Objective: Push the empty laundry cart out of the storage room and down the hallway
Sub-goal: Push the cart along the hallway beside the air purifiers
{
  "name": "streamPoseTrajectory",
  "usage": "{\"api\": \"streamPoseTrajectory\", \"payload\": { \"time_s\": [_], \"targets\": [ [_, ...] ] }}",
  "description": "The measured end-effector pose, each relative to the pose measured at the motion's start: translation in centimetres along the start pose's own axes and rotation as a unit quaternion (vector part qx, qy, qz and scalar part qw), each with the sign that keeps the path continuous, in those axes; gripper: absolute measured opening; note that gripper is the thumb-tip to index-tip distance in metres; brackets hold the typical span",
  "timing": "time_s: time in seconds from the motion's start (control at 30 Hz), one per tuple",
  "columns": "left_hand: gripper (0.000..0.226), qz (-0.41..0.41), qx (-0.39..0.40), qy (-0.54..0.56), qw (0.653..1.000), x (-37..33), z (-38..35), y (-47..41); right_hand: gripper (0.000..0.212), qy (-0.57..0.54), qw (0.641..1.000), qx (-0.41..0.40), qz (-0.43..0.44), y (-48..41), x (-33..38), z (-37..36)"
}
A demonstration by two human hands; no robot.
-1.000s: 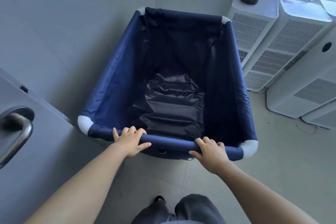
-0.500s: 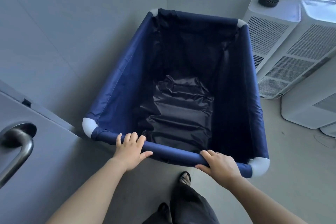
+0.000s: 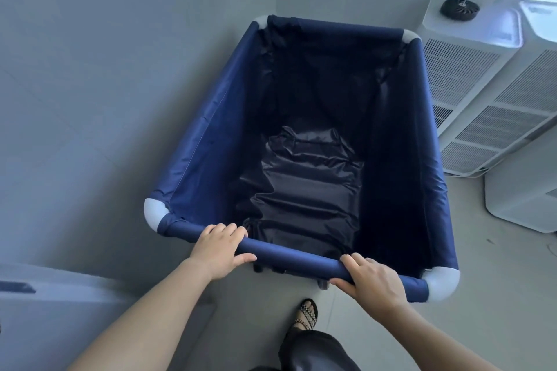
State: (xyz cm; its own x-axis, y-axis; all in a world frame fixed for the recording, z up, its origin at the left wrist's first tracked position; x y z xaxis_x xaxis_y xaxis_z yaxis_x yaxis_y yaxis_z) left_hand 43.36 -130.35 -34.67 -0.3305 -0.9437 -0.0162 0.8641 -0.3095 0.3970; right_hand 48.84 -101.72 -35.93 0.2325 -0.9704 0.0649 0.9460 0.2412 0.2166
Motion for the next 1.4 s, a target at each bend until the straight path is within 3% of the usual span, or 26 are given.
{"api": "streamPoseTrajectory", "payload": {
  "time_s": [0.1, 0.23, 0.37, 0.5, 0.63, 0.9, 1.1, 1.27, 1.4],
  "targets": [
    [0.053, 0.012, 0.0, -0.001, 1.0, 0.6, 0.6, -2.0, 0.045, 0.018, 0.999, -0.028, 0.011, -2.2, -0.4, 1.0],
    [0.054, 0.014, -0.016, -0.006, 1.0, 1.2, 1.6, -4.5, 0.05, 0.001, 1.0, 0.009, -0.007, -4.6, -1.6, 1.0],
    [0.055, -0.004, -0.021, -0.013, 1.0, 1.9, 2.5, -6.5, 0.052, -0.027, 0.999, -0.008, -0.033, -6.5, -2.2, 1.7],
    [0.052, -0.025, -0.019, -0.011, 0.999, 2.4, 3.7, -8.1, 0.061, -0.039, 0.998, 0.004, -0.053, -8.8, -1.8, 2.1],
    [0.047, 0.01, -0.037, 0.063, 0.997, 2.7, 4.4, -9.8, 0.08, -0.057, 0.995, -0.01, -0.082, -10.5, -1.2, 2.7],
    [0.048, -0.119, 0.006, -0.003, 0.993, 4.1, 5.0, -12.7, 0.088, -0.077, 0.994, -0.025, -0.078, -13.3, 1.6, 3.5],
    [0.051, -0.162, 0.002, -0.007, 0.987, 5.2, 4.6, -14.1, 0.072, -0.06, 0.993, -0.038, -0.092, -14.6, 2.8, 3.8],
    [0.05, -0.212, -0.145, -0.032, 0.966, 5.1, 6.1, -14.3, 0.056, -0.029, 0.989, -0.109, -0.091, -15.4, 2.9, 4.4],
    [0.049, -0.22, -0.149, -0.025, 0.964, 6.2, 7.0, -15.8, 0.055, -0.022, 0.987, -0.127, -0.092, -17.1, 3.3, 4.9]
  ]
}}
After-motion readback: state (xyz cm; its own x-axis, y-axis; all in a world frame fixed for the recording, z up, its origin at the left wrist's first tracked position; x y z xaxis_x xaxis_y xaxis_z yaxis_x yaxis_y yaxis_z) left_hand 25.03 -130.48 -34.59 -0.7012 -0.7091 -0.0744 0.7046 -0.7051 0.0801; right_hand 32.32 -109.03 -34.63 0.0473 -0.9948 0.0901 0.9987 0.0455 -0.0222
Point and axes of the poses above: each hand's wrist, its own y-axis away from the middle knuckle, its own z-axis out of the back of the hand, x = y × z, the point moved 6 cm from there along -y, towards the middle knuckle, and after that the axes turned 2 degrees about -z, right-handed, at the moved point
